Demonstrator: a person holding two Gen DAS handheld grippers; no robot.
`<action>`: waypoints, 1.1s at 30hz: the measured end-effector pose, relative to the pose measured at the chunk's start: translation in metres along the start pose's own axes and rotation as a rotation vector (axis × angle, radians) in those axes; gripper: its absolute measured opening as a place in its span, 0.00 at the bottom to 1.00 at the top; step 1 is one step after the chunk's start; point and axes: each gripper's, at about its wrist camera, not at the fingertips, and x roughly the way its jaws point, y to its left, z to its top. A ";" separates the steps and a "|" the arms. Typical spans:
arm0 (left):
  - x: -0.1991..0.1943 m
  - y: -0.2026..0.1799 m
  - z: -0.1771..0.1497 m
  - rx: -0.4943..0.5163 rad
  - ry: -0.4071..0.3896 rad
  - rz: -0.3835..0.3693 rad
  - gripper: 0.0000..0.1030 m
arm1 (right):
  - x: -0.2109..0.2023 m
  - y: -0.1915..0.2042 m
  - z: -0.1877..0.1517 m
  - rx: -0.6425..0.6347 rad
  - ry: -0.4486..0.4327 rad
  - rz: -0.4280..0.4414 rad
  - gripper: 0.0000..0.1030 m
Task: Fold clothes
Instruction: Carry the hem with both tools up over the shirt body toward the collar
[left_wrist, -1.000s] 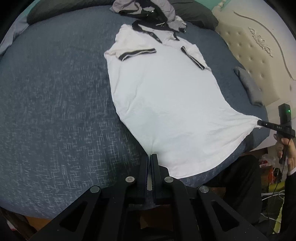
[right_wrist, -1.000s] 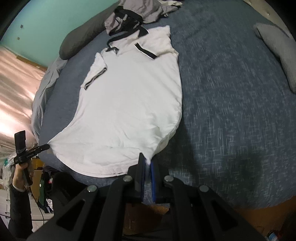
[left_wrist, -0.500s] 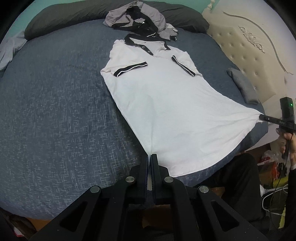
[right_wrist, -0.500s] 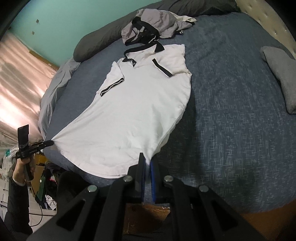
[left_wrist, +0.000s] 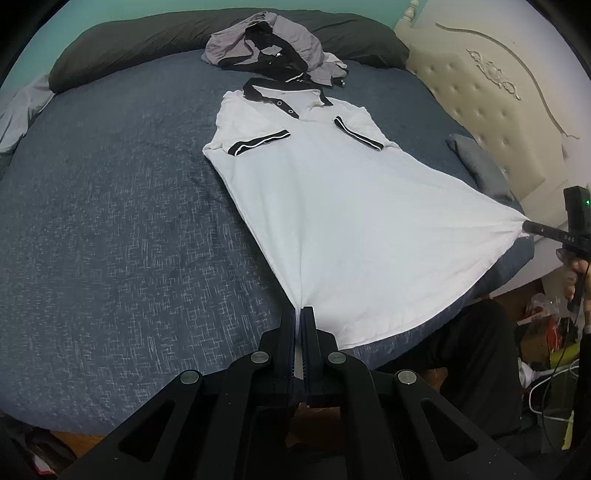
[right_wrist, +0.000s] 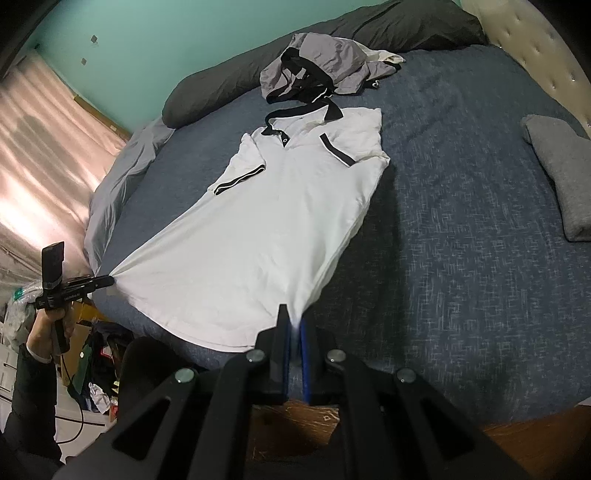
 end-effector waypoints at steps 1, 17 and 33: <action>-0.001 0.000 -0.001 -0.001 -0.001 -0.001 0.03 | -0.001 0.001 -0.001 0.000 -0.002 0.001 0.04; -0.021 -0.004 -0.019 0.019 -0.013 -0.020 0.03 | -0.020 0.006 -0.012 -0.025 -0.014 0.005 0.04; -0.034 -0.013 -0.035 0.057 -0.014 -0.036 0.03 | -0.044 0.012 -0.028 -0.053 -0.028 0.012 0.04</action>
